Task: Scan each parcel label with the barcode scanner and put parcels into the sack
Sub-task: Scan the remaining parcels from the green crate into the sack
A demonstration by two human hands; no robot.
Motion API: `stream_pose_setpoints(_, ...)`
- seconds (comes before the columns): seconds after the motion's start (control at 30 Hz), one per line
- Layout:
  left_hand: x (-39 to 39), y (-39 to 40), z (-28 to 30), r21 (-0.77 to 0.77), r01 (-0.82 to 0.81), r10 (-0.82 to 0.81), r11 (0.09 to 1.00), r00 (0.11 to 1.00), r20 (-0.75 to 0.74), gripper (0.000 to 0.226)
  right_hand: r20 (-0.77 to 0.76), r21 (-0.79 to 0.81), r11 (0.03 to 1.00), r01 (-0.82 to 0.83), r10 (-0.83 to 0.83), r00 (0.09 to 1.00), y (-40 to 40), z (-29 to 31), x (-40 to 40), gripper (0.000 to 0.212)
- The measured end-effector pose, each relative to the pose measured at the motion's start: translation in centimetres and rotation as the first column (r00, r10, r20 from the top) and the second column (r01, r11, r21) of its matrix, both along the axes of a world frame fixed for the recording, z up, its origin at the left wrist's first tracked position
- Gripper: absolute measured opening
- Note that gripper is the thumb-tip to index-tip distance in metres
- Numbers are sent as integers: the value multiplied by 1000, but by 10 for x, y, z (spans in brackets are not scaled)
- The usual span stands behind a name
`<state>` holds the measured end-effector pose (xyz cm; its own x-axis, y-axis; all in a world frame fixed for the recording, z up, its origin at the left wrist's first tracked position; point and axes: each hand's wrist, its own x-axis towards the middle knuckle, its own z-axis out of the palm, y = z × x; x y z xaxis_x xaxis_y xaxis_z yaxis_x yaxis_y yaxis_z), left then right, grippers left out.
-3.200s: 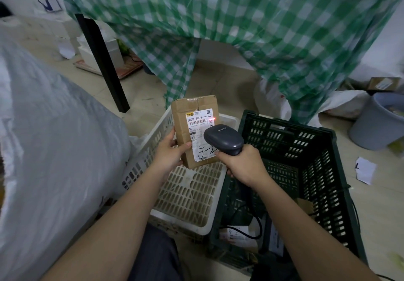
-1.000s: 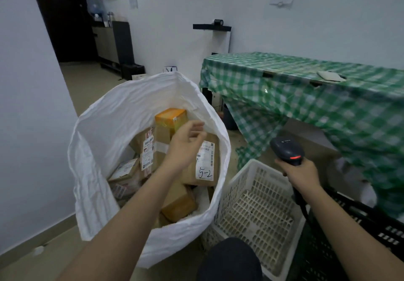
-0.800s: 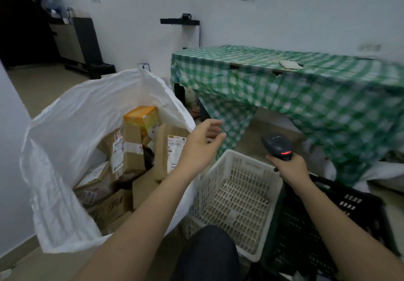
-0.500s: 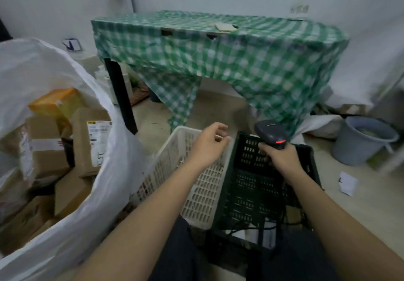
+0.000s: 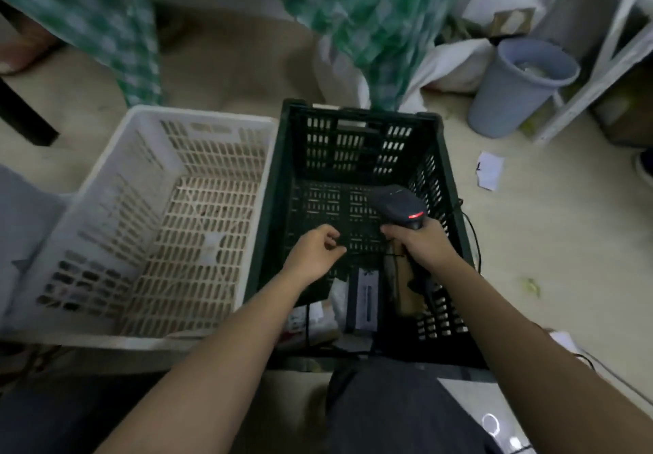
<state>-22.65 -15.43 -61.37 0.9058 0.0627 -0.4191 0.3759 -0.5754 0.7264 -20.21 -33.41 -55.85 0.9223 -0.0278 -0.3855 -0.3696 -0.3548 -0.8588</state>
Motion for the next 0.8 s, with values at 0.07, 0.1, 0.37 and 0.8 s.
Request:
stream_pose_setpoints(0.07,3,-13,-29,-21,35,-37,999,997,-67,34,-22,-15,1000,7,-8,1000,-3,-20,8,18)
stream_pose_setpoints(0.1,7,-22,-47,-25,56,-59,998,993,-107,37,-36,-20,1000,14,-15,999,-6,-32,14,19)
stream_pose_setpoints(0.37,13,-63,-117,73,192,-165,979,947,-275,75,-61,-44,997,64,-66,996,-13,-88,26,24)
stream_pose_setpoints(0.8,28,-92,-133,146,365,-237,919,811,-534,113,-86,-37,999,33,-36,996,-18,-110,34,23)
